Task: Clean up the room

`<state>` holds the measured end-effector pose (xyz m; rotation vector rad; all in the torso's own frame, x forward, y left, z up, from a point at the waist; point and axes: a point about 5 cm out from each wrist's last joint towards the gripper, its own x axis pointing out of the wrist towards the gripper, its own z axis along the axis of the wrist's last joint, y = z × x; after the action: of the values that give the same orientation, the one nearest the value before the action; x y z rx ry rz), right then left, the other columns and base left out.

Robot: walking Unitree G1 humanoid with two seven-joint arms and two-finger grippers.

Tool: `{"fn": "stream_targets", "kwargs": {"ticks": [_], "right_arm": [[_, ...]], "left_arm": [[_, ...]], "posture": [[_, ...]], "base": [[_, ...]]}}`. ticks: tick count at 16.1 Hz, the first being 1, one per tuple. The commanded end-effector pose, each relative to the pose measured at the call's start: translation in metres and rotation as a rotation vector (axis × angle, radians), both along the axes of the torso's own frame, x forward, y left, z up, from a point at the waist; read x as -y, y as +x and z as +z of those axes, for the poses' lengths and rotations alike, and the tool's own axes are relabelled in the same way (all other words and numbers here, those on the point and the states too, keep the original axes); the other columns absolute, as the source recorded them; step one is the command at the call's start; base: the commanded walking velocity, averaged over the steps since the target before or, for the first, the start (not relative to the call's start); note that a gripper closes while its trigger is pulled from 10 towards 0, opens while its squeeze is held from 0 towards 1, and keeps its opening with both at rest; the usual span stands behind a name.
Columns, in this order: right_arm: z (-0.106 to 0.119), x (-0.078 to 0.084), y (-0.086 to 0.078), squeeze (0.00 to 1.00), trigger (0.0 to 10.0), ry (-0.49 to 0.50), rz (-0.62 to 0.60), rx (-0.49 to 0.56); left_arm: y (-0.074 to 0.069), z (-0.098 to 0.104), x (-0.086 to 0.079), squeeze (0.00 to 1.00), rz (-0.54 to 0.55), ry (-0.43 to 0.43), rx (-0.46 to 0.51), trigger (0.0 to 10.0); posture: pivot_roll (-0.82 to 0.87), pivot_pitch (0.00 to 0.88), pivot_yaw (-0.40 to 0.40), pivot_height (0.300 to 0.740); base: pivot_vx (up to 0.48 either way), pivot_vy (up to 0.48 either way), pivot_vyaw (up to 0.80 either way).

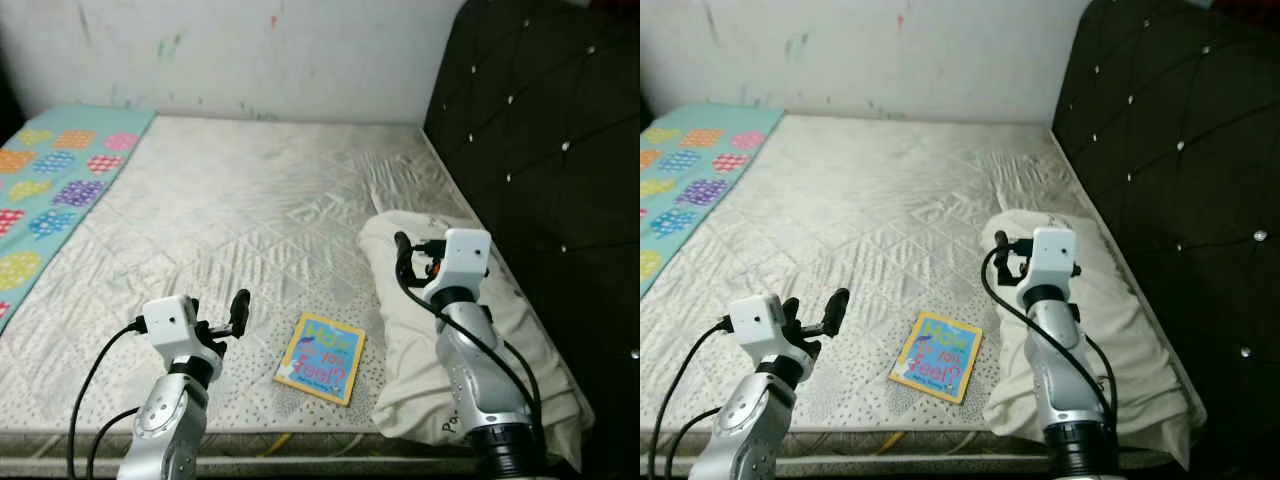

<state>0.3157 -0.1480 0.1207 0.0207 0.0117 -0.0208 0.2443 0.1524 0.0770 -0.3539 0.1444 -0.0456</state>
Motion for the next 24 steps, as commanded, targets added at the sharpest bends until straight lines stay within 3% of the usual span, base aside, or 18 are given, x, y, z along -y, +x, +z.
{"fn": "stream_targets", "kwargs": {"ticks": [1, 6, 11, 13, 15, 18, 19, 22, 24], "right_arm": [[0.002, 0.008, 0.001, 0.0, 10.0, -0.013, -0.022, 0.009], [0.0, 0.008, 0.001, 0.0, 10.0, -0.026, -0.017, 0.004], [-0.016, 0.015, -0.008, 0.0, 10.0, -0.03, -0.029, -0.053], [-0.028, 0.031, -0.021, 0.0, 10.0, -0.12, -0.04, -0.095], [-0.029, 0.045, -0.029, 0.0, 10.0, -0.204, -0.043, -0.086], [-0.033, 0.066, -0.035, 0.0, 10.0, -0.238, -0.068, -0.094], [-0.031, 0.07, -0.034, 0.0, 10.0, -0.24, -0.068, -0.093], [-0.028, 0.066, -0.029, 0.0, 10.0, -0.212, -0.052, -0.08], [-0.022, 0.057, -0.019, 0.0, 10.0, -0.206, -0.024, -0.045]], "left_arm": [[0.001, -0.001, 0.005, 0.0, -0.009, -0.013, -0.01, 10.0], [0.0, -0.002, 0.005, 0.0, -0.001, -0.019, -0.022, 10.0], [0.002, -0.001, -0.005, 0.0, 0.064, 0.053, -0.02, 10.0], [-0.005, 0.016, -0.019, 0.0, 0.097, 0.123, 0.055, 10.0], [-0.018, 0.022, -0.024, 0.0, 0.062, 0.191, 0.103, 10.0], [-0.035, 0.014, -0.038, 0.0, 0.05, 0.253, 0.072, 10.0], [-0.036, 0.011, -0.052, 0.0, 0.08, 0.267, 0.047, 10.0], [-0.03, 0.014, -0.059, 0.0, 0.085, 0.287, 0.061, 10.0], [-0.023, 0.018, -0.046, 0.0, 0.007, 0.313, 0.09, 10.0]], "posture": [[-0.06, 0.0, -0.031, 0.74], [-0.06, 0.0, -0.034, 0.74], [-0.07, 0.0, -0.032, 0.74], [-0.06, 0.0, -0.033, 0.74], [-0.06, 0.0, -0.035, 0.74], [-0.06, 0.0, -0.047, 0.74], [-0.05, 0.0, -0.048, 0.74], [-0.06, 0.0, -0.051, 0.74], [-0.05, 0.0, -0.067, 0.74]], "base": [[0.0, 0.0, 0.0], [0.0, 0.0, 0.0], [0.0, 0.0, 0.0], [0.0, 0.0, 0.0], [0.0, 0.0, 0.0], [0.0, 0.0, 0.0], [0.0, 0.0, 0.0], [0.0, 0.0, 0.0], [0.0, 0.0, 0.0]]}}
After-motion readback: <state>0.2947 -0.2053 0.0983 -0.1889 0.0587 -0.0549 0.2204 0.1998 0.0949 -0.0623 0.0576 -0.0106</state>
